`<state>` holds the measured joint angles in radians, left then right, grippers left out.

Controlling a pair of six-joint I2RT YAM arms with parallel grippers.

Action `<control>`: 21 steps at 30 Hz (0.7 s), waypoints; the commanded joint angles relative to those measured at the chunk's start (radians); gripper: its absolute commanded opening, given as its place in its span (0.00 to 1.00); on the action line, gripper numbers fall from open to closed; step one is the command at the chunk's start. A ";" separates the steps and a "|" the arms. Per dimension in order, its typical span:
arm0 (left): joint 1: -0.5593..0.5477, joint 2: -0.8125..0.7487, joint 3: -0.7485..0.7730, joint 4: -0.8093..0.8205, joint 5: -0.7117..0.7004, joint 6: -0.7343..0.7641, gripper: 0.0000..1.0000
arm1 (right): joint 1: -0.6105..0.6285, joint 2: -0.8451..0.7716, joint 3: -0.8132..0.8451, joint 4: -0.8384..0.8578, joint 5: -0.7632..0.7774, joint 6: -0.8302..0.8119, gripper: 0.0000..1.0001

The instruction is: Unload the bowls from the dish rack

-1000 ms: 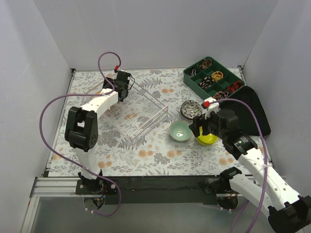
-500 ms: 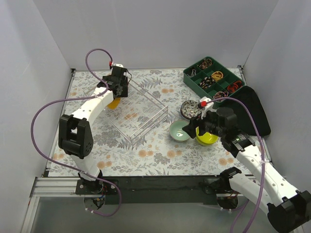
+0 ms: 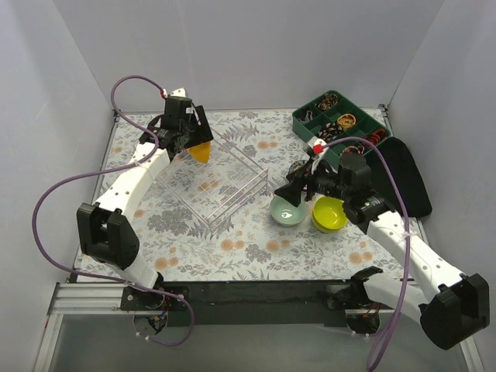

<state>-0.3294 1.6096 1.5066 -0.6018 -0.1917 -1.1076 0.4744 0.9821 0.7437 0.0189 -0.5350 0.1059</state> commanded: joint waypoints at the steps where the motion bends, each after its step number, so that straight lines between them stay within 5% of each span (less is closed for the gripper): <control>1: -0.003 -0.102 0.021 0.063 0.132 -0.153 0.07 | 0.026 0.069 0.112 0.159 -0.060 0.021 0.78; 21: -0.072 -0.221 -0.184 0.283 0.439 -0.524 0.07 | 0.150 0.451 0.402 0.263 -0.026 -0.012 0.77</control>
<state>-0.3782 1.4719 1.3510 -0.4068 0.1837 -1.5505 0.6125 1.3952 1.0752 0.2169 -0.5766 0.1127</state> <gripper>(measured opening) 0.667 0.776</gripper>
